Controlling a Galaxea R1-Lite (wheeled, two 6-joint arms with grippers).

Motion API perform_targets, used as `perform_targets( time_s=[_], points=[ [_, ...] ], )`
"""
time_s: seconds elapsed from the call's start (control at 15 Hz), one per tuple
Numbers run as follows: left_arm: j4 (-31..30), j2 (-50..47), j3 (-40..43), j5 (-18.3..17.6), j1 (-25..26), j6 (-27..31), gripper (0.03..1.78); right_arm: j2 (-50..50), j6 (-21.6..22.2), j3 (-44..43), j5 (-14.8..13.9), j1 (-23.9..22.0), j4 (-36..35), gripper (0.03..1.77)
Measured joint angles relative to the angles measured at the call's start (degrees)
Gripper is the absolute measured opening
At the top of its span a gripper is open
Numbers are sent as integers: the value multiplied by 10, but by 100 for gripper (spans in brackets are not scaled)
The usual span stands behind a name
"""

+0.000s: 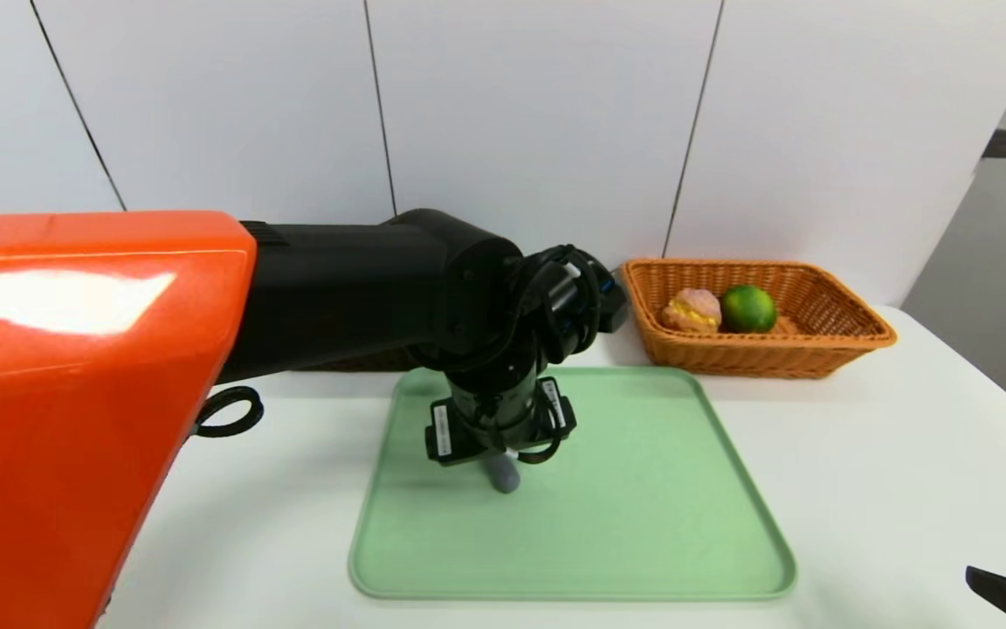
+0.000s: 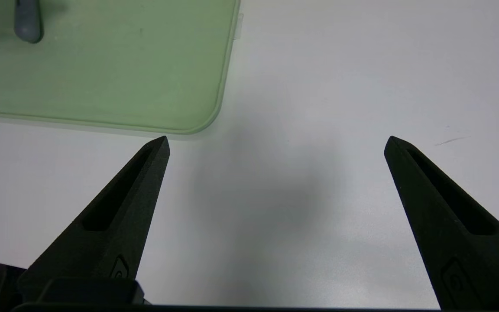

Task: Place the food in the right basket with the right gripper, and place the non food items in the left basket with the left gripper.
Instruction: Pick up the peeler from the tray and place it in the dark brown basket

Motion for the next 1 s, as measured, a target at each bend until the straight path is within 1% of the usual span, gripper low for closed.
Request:
perform_targets(
  time_s=[0.27, 0.53, 1.0],
  points=[
    [6, 12, 0, 0, 12, 17, 169, 4, -3, -6, 1, 0, -7, 171],
    [6, 21, 0, -1, 13, 29, 169, 50, -5, -35, 14, 1, -71, 171],
    [1, 32, -3, -1, 14, 46, 169, 82, -4, -35, 21, 1, -74, 171]
  ],
)
